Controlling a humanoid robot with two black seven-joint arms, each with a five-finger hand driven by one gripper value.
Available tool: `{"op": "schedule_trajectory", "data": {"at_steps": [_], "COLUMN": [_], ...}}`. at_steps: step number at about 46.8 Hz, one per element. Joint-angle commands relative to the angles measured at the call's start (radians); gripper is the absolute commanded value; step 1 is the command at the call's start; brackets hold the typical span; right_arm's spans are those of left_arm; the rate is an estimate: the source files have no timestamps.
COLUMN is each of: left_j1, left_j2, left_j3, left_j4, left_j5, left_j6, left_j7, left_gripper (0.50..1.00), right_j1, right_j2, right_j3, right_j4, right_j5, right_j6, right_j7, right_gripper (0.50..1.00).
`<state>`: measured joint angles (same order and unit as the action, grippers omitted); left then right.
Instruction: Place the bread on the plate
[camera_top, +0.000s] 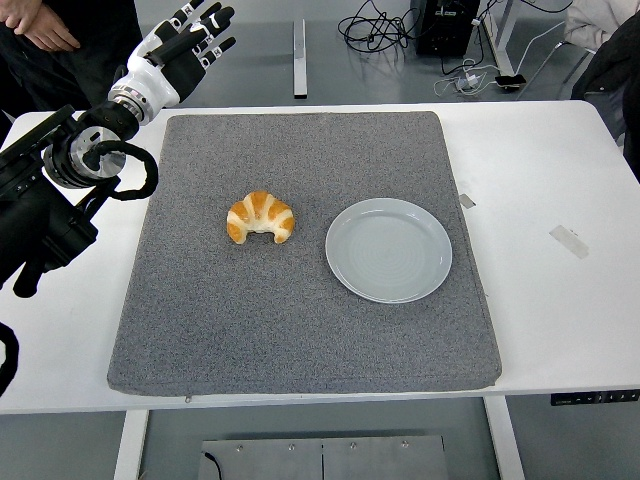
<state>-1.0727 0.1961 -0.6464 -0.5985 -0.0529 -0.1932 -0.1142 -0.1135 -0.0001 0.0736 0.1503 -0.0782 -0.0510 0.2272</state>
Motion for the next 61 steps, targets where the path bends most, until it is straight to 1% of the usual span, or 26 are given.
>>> {"op": "schedule_trajectory", "data": {"at_steps": [1, 4, 7, 15, 20, 24, 29, 34, 42, 47, 52, 61], "left_j1": [-0.003, -0.006, -0.006, -0.004, -0.015, -0.032, -0.035, -0.03, -0.019, -0.021, -0.023, -0.019], "left_j2": [0.046, 0.078, 0.108, 0.207, 0.272, 0.315, 0.364, 0.373, 0.37, 0.364, 0.356, 0.347], "left_j3": [0.063, 0.097, 0.128, 0.188, 0.26, 0.306, 0.333, 0.337, 0.364, 0.415, 0.448, 0.482], "left_j4": [-0.072, -0.128, -0.187, -0.348, -0.418, -0.484, -0.564, -0.604, -0.606, -0.606, -0.596, -0.581], "left_j5": [0.021, 0.045, 0.09, 0.267, 0.382, 0.513, 0.729, 0.898, 1.108, 1.183, 1.24, 1.343], "left_j6": [0.038, 0.055, 0.057, 0.06, 0.06, 0.06, 0.061, 0.066, 0.07, 0.08, 0.123, 0.169], "left_j7": [0.001, 0.001, 0.001, 0.007, 0.008, 0.008, 0.008, 0.01, 0.011, 0.011, 0.01, 0.007], "left_gripper": [0.978, 0.98, 0.98, 0.98, 0.978, 0.98, 0.98, 0.98, 0.98, 0.98, 0.978, 0.971], "right_j1": [0.0, 0.0, 0.0, 0.0, 0.0, 0.0, 0.0, 0.0, 0.0, 0.0, 0.0, 0.0], "right_j2": [0.0, 0.0, 0.0, 0.0, 0.0, 0.0, 0.0, 0.0, 0.0, 0.0, 0.0, 0.0], "right_j3": [0.0, 0.0, 0.0, 0.0, 0.0, 0.0, 0.0, 0.0, 0.0, 0.0, 0.0, 0.0], "right_j4": [0.0, 0.0, 0.0, 0.0, 0.0, 0.0, 0.0, 0.0, 0.0, 0.0, 0.0, 0.0], "right_j5": [0.0, 0.0, 0.0, 0.0, 0.0, 0.0, 0.0, 0.0, 0.0, 0.0, 0.0, 0.0], "right_j6": [0.0, 0.0, -0.001, -0.001, -0.001, -0.001, 0.0, 0.0, -0.001, -0.001, 0.0, -0.001], "right_j7": [0.0, 0.0, 0.0, 0.0, 0.0, 0.0, 0.0, 0.0, 0.0, 0.0, 0.0, 0.0], "right_gripper": [1.0, 1.0, 1.0, 1.0, 1.0, 1.0, 1.0, 1.0, 1.0, 1.0, 1.0, 1.0]}}
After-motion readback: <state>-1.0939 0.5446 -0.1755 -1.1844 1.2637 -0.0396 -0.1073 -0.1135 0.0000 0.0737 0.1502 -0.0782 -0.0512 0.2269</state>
